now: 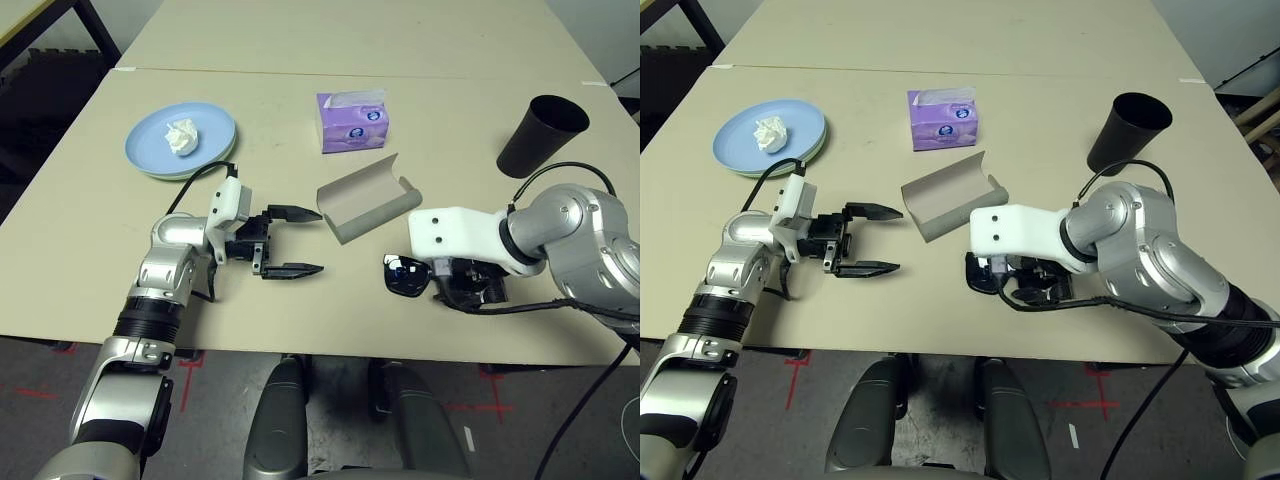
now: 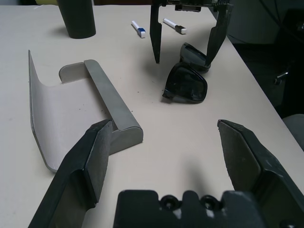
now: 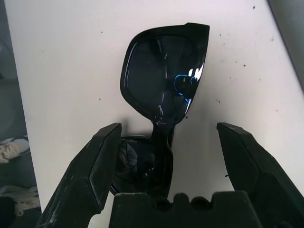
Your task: Organize and tidy the items on the table.
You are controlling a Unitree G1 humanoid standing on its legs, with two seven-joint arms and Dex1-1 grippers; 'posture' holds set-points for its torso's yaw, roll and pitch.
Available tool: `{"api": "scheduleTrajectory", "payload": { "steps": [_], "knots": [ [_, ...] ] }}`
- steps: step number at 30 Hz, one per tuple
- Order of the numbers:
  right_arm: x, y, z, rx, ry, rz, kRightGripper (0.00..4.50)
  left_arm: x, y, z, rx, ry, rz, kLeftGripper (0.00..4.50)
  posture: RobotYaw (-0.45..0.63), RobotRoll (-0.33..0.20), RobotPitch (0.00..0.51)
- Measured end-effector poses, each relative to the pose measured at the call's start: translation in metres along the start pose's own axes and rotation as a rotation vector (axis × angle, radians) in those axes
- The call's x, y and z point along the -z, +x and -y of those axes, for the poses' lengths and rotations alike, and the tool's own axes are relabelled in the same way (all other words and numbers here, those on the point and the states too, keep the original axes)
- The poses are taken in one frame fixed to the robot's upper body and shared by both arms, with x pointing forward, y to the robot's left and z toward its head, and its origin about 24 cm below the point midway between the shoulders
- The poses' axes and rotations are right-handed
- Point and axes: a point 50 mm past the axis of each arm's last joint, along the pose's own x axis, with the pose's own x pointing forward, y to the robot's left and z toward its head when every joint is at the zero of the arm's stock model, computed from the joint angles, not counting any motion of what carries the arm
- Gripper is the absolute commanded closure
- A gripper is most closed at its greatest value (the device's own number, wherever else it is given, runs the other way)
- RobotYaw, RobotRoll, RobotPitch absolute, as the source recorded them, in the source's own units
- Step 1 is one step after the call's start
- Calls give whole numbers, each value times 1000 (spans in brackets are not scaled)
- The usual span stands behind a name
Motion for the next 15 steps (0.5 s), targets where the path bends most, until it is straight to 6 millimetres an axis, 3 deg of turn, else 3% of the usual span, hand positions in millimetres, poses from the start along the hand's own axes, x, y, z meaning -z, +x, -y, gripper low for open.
{"api": "scheduleTrajectory", "payload": {
  "steps": [15],
  "knots": [
    [-1, 9, 0, 3, 78, -18, 0, 0, 0, 0, -9, 0, 0, 25, 135, 0, 231]
  ]
}}
